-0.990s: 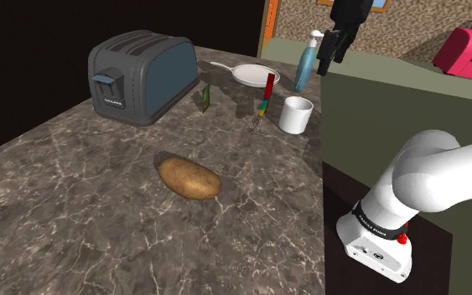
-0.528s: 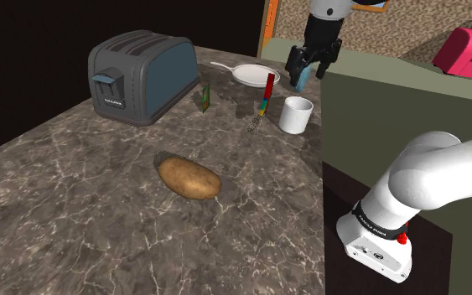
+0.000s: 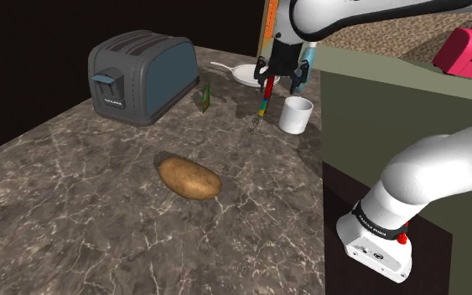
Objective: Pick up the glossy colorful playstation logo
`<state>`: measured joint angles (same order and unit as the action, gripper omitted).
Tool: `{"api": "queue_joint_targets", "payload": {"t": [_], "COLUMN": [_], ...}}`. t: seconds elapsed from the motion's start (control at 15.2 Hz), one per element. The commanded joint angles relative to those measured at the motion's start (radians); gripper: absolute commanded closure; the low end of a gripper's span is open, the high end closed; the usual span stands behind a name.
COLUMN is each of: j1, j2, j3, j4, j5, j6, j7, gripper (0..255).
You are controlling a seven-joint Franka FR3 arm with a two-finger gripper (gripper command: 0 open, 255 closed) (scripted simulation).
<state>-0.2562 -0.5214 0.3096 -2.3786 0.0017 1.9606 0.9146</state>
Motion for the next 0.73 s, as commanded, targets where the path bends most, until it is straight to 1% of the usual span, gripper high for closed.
{"api": "queue_joint_targets", "payload": {"t": [0.0, 0.07, 0.13, 0.59, 0.66], "j1": [-0.046, -0.070, -0.078, -0.081, -0.081], "j2": [0.069, 0.101, 0.112, 0.145, 0.145], "j3": [0.042, 0.059, 0.064, 0.079, 0.079], "j4": [0.015, 0.024, 0.028, -0.048, -0.048], "j5": [-0.006, -0.014, -0.018, -0.028, -0.028], "j6": [0.068, 0.097, 0.107, 0.213, 0.213], "j7": [0.156, 0.227, 0.251, 0.273, 0.273], "gripper": [0, 0, 0, 0, 0]}}
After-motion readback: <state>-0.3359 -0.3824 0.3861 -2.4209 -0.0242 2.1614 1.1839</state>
